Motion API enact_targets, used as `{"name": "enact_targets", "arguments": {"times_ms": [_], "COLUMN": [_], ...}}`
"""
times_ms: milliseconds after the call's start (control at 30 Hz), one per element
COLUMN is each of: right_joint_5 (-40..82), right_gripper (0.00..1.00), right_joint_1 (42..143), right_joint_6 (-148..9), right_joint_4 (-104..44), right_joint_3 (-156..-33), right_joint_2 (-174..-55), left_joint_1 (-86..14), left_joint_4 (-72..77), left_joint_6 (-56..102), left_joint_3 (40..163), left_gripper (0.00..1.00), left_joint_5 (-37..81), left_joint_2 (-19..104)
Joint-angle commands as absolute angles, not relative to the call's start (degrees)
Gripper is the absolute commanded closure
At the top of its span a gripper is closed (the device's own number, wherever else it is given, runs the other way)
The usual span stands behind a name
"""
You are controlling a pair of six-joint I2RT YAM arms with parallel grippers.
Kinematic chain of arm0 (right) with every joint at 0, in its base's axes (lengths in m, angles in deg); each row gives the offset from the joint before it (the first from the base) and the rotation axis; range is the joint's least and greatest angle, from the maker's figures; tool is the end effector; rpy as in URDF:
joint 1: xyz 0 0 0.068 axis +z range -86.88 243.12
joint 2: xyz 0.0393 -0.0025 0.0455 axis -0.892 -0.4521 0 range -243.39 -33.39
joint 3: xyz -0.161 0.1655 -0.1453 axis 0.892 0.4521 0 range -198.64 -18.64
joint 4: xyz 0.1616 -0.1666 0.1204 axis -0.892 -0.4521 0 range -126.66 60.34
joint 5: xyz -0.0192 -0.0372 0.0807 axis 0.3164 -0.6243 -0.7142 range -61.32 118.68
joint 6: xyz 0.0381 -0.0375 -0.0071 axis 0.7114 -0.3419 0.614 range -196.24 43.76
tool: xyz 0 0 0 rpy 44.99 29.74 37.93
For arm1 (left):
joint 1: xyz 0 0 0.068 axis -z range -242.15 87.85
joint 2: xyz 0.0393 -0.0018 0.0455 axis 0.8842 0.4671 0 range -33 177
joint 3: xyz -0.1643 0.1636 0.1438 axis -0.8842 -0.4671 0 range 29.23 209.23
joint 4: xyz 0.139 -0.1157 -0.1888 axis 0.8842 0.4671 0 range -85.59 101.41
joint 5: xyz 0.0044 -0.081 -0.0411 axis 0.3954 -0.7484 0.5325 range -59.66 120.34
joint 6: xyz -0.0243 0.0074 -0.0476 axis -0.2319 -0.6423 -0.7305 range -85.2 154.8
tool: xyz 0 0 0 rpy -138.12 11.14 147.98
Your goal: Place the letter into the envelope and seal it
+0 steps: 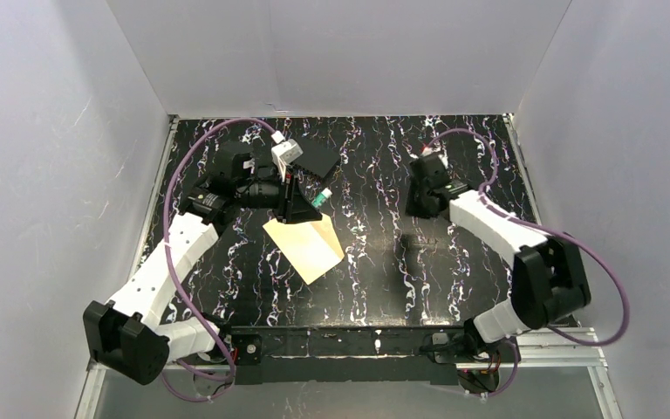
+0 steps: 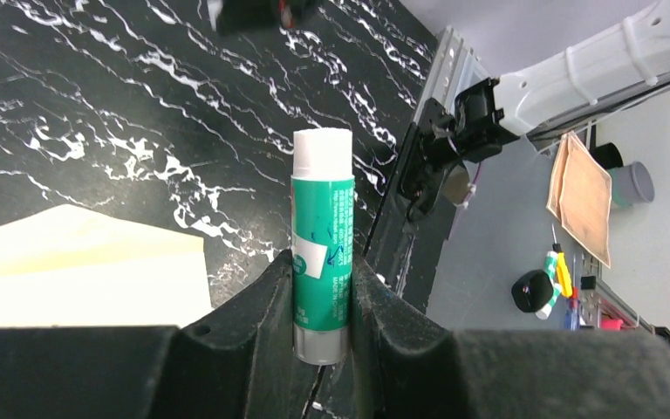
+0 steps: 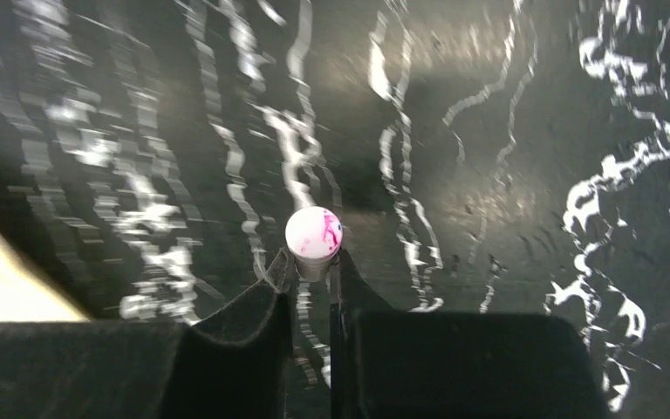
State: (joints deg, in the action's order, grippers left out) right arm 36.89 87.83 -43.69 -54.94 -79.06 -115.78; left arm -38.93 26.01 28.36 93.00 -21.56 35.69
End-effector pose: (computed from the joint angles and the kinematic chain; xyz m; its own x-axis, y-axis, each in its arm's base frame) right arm 0.2826 0.1244 0.2589 -0.7373 0.2470 -0.6288 0.0844 0.9572 0.2770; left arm 0.2271 -0.1280 0.3553 -0.5077 0.1426 -0.8496 0.8387 0.3074 -0.4496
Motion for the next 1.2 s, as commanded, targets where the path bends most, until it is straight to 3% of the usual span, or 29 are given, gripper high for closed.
{"name": "enact_targets", "arguments": {"times_ms": [0, 267, 500, 667, 1000, 1167], "right_joint_5": [53.46, 57.4, 56.74, 55.06, 49.88, 38.29], "right_gripper": [0.95, 0.89, 0.64, 0.54, 0.4, 0.36], "right_joint_1": [91.76, 95.89, 97.83, 97.84, 97.84, 97.84], "right_joint_6": [-48.92, -48.29, -46.41, -45.84, -44.4, -39.57], "right_joint_4": [-54.78, -48.04, -45.64, -48.87, -57.64, -50.73], "right_joint_3": [-75.28, -70.9, -68.38, -69.5, -76.87, -79.17], "right_joint_2": [-119.71, -124.94, -124.84, -124.4, -116.13, -105.74], "left_joint_1": [-39.12, -39.12, -39.11, -39.09, -39.11, -39.08], "left_joint_4": [20.94, 19.34, 20.42, 21.11, 21.63, 7.58], "left_joint_6": [23.88, 22.3, 23.47, 24.01, 22.88, 6.77], "left_joint_3": [92.6, 91.67, 92.22, 92.62, 92.3, 88.73], "left_gripper": [1.0, 1.0, 1.0, 1.0, 1.0, 1.0], "left_joint_5": [-19.87, -18.52, -18.0, -18.05, -14.77, -8.14], "left_joint_2": [32.68, 30.54, 30.76, 30.77, 28.73, 26.46]}}
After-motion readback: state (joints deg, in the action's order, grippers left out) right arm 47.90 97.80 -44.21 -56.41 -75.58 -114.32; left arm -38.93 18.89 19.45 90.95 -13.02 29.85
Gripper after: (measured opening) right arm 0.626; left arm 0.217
